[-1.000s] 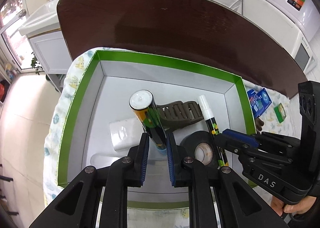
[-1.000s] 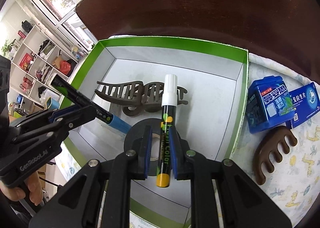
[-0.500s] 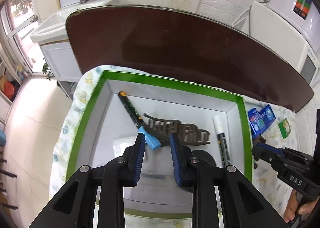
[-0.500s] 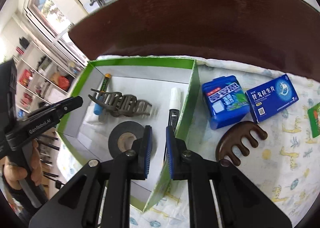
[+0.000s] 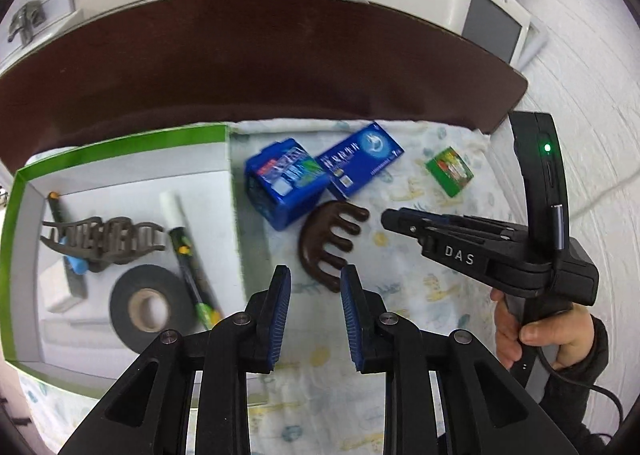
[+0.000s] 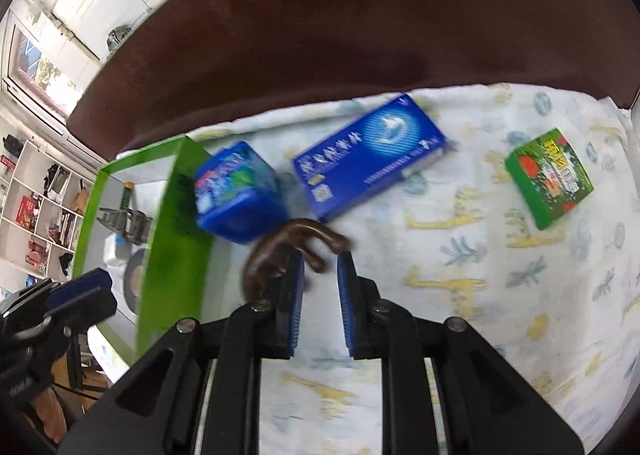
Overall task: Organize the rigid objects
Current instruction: 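Move the right tool to the brown wooden comb and grasp it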
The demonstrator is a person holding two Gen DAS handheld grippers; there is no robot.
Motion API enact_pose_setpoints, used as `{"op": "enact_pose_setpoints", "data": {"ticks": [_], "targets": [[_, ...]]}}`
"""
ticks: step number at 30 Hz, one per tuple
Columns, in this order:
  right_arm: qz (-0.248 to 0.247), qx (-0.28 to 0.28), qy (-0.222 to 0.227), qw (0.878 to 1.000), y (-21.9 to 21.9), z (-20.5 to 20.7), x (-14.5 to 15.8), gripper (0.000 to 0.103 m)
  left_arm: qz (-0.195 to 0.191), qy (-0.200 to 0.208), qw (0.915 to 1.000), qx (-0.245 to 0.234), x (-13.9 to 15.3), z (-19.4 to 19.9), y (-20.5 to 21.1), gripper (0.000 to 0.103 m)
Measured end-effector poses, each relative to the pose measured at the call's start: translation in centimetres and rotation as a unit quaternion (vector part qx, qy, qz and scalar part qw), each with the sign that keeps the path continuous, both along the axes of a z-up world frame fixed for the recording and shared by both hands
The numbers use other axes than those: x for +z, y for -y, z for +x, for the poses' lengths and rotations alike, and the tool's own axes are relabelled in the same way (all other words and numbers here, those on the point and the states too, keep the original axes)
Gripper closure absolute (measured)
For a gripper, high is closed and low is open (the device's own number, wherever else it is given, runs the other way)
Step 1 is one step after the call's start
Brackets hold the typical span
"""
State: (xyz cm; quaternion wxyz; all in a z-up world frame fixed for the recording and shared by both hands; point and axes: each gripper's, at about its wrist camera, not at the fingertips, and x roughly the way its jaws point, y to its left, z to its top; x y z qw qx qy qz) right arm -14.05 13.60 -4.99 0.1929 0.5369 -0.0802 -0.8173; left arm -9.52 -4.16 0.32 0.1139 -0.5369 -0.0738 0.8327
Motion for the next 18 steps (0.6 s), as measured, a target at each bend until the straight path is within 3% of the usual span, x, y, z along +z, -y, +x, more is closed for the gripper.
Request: {"op": "enact_pose_setpoints", "data": {"ticks": [5, 9, 14, 18], "targets": [[0.001, 0.038, -0.012, 0.999, -0.8, -1.0, -0.9, 0.085, -0.004, 0.059, 0.9978, 0.028, -3.3, -1.5, -2.7, 0.079], [-0.025, 0.081, -0.013, 0.996, -0.3, -2.0, -1.3, 0.085, -0.004, 0.099, 0.9928, 0.068, -5.6, -2.4, -2.8, 0.079], [-0.040, 0.095, -0.004, 0.995, 0.3, -3.1, -2.6, 0.085, -0.010, 0.120, 0.9868, 0.109, -7.1, -3.0, -2.2, 0.079], [-0.059, 0.100, 0.005, 0.993, 0.3, -3.6, -3.3, 0.084, -0.011, 0.123, 0.9861, 0.112, -7.6, -3.4, -2.3, 0.079]]}}
